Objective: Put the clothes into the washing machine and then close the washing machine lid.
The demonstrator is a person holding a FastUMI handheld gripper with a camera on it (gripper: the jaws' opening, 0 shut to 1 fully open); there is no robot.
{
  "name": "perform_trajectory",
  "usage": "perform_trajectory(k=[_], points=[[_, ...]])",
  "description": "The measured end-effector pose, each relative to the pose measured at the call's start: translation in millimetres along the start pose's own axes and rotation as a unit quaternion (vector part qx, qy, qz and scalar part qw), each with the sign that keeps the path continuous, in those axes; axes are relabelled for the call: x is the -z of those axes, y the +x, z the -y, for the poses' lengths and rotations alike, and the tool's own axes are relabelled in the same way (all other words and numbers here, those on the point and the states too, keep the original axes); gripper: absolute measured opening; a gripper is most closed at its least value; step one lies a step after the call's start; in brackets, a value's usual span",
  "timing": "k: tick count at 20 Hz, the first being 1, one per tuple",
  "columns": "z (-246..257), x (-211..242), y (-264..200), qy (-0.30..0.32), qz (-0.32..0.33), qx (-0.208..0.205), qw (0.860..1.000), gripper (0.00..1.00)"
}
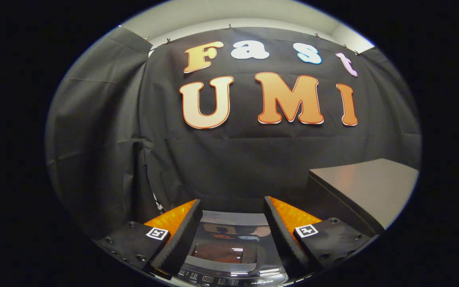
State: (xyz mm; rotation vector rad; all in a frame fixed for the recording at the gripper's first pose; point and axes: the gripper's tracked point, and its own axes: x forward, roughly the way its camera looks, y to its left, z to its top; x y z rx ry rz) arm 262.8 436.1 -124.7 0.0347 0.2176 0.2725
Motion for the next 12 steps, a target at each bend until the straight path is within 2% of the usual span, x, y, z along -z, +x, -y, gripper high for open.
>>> perform_trajectory(k=[3,6,12], points=[[-6.0,-11.1,-29.6,-0.006,0.015,-0.008,1.000,1.00],[-11.2,-17.7,-65.7,0.013,0.035,-0.014,0.999,1.00],[-1.5,-23.2,-144.7,0.009,0.065,0.006,0.998,1.00]])
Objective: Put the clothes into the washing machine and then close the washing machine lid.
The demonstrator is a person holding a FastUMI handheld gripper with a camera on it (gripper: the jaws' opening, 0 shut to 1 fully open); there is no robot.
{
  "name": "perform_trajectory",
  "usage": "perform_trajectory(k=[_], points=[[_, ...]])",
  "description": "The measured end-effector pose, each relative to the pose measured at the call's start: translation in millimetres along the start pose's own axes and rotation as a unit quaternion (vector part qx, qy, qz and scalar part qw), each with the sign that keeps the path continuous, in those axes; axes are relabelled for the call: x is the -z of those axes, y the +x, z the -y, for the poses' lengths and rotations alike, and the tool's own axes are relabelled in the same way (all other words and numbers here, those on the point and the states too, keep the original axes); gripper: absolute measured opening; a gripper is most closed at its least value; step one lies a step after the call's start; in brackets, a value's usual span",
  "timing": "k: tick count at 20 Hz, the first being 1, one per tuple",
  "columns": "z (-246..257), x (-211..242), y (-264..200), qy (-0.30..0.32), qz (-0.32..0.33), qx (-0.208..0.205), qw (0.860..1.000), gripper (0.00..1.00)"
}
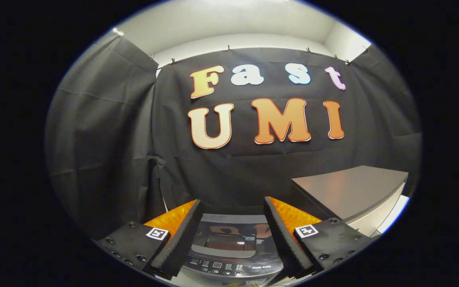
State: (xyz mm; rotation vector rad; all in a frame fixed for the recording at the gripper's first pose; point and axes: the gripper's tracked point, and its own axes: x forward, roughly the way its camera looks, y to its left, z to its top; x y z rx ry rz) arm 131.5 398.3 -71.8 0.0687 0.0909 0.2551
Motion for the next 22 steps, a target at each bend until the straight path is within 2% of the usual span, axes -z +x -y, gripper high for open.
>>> perform_trajectory(k=[4,6,9,13,17,22], points=[[0.9,-11.5,-68.0,-0.052,0.011,0.027,0.998,1.00],[-10.7,-15.0,-97.0,-0.072,0.022,0.031,0.997,1.00],[-31.3,-13.5,-129.2,-0.069,0.027,0.017,0.997,1.00],[-26.0,-3.0,-155.7,-0.066,0.027,0.033,0.997,1.00],[-13.9,-11.5,-173.7,-0.066,0.047,0.063,0.995,1.00],[-17.3,-7.0,-176.2,-0.069,0.038,0.061,0.995,1.00]])
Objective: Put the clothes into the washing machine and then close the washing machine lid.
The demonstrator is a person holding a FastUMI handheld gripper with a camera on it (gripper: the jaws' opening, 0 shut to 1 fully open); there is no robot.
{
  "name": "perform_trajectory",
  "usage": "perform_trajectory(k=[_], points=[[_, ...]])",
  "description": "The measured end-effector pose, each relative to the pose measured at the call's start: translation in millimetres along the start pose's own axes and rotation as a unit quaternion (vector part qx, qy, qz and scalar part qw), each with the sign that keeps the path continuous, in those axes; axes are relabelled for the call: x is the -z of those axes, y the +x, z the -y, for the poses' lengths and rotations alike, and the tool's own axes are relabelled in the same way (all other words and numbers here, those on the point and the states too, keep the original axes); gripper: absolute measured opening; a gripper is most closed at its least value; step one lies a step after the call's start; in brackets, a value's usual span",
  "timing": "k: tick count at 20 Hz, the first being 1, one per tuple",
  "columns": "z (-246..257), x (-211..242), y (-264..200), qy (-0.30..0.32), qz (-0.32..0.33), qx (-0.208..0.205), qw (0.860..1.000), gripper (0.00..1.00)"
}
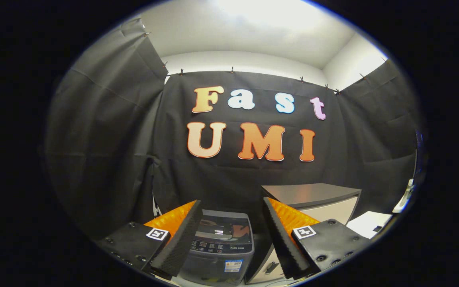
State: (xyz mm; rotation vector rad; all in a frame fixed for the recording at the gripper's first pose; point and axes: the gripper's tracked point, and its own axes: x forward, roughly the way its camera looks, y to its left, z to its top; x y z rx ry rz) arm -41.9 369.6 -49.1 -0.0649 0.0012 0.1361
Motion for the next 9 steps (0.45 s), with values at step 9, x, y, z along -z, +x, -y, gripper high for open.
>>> perform_trajectory(k=[9], points=[[2.0,-7.8,-4.0,0.028,0.005,-0.001,1.000,1.00]])
